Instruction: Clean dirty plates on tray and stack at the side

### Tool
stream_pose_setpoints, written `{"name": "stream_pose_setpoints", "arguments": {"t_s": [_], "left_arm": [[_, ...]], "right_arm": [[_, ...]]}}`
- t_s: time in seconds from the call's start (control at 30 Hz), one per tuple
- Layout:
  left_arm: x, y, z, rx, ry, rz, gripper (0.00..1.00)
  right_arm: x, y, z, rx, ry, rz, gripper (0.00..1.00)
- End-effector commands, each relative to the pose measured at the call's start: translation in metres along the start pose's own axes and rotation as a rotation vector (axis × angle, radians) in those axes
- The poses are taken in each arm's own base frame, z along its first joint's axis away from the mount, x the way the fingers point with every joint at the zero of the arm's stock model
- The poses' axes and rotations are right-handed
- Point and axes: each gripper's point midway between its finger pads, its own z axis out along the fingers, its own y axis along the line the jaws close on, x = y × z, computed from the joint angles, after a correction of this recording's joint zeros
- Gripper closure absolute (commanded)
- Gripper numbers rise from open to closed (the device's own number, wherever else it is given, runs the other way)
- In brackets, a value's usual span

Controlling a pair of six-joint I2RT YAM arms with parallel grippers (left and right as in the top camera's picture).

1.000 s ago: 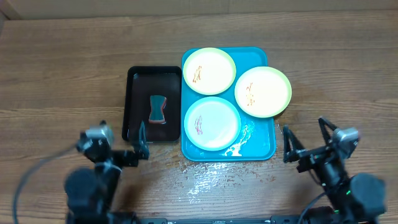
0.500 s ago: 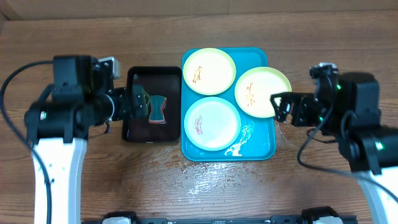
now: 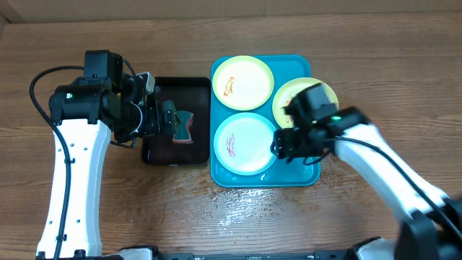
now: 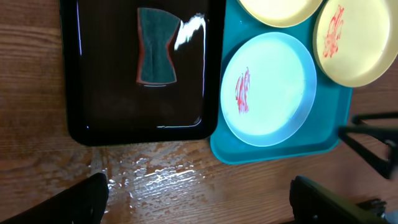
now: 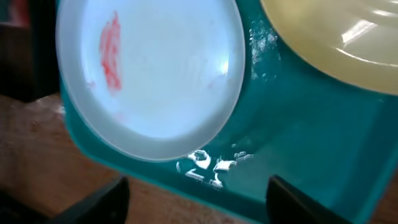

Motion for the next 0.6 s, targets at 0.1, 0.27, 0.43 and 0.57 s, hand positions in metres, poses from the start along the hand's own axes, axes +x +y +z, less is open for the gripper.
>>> {"name": "stream_pose_setpoints", "arguments": {"t_s": [0.1,0.27,0.43,0.57], "left_arm": [[-0.008,-0.002,-0.006,0.003,-0.033,0.069,0.09],[-0.015,0.002,-0.006,-0.024,-0.063,0.088,0.13],[-0.023,0.006,0.004,-0.065,-0.065,0.103,0.18],[-0.028,0.010,0.026,-0.123,-0.029,0.106,0.24]], "right_arm": [[-0.014,-0.036,0.044,0.173,-0.012,0.164,0.55],[-0.014,-0.033,0.070,0.138,0.035,0.122,0.65],[-0.016,-0.039,0.078,0.165,0.029,0.115,0.86],[-0.029,-0.037,0.078,0.155,-0.020,0.105,0.92]]}}
